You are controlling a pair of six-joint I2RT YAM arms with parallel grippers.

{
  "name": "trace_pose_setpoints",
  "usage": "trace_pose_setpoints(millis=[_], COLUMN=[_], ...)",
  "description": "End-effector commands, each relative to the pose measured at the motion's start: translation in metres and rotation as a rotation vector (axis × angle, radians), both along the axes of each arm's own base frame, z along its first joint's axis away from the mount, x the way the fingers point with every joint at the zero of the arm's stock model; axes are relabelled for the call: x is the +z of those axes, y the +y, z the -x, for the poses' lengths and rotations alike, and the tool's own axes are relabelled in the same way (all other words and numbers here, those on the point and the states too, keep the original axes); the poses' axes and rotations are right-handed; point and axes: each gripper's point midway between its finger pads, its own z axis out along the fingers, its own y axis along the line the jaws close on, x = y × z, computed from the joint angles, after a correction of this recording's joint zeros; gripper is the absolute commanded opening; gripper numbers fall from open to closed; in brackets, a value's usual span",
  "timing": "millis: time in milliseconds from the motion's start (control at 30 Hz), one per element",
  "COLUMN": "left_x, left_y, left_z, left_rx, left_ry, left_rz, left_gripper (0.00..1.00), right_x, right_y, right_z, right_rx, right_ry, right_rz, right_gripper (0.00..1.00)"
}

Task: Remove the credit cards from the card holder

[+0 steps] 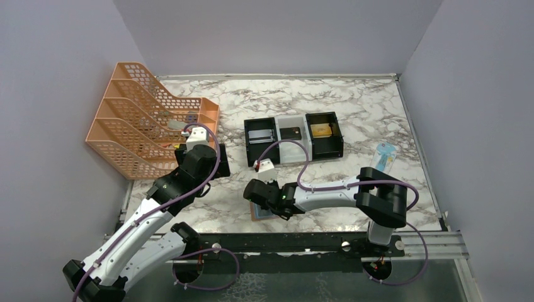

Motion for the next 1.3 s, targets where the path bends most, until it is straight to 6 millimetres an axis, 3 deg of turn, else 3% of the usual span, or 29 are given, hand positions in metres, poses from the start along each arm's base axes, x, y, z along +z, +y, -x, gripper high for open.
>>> trace_pose_setpoints(millis=[0,333,500,800,1267], left_x=[-0.004,-0.009,-0.015,-0.041,-0.078], left_y=[0.004,-0.009,-0.044,-0.112,-0.141], left_z=[0.002,0.006,0.016,0.044,0.067], left_rx=[0.012,-0.031,-0.154,-0.445,-0.481], left_ry=[0.011,0.040,0.063,0.171,0.232], left_rz=[-0.014,0.040,0.214,0.481,0.662], left_gripper=[0.99,0.99,0.99,0.97,0.86], right_x=[-0.010,0.000,0.013,0.023,0.030], right_y=[-0.010,0.006,0.015,0.008,0.001], right_z=[0.006,0.007,0.012,0.003,0.000], right_rx=[0.010,0.065,0.119,0.138,0.154], right_ry=[0.016,0.105,0.154,0.239,0.261], right_rz=[0.052,-0.132,-0.290,-0.470,-0.574], right_gripper=[0.15,0.01,0.01,0.01,0.01])
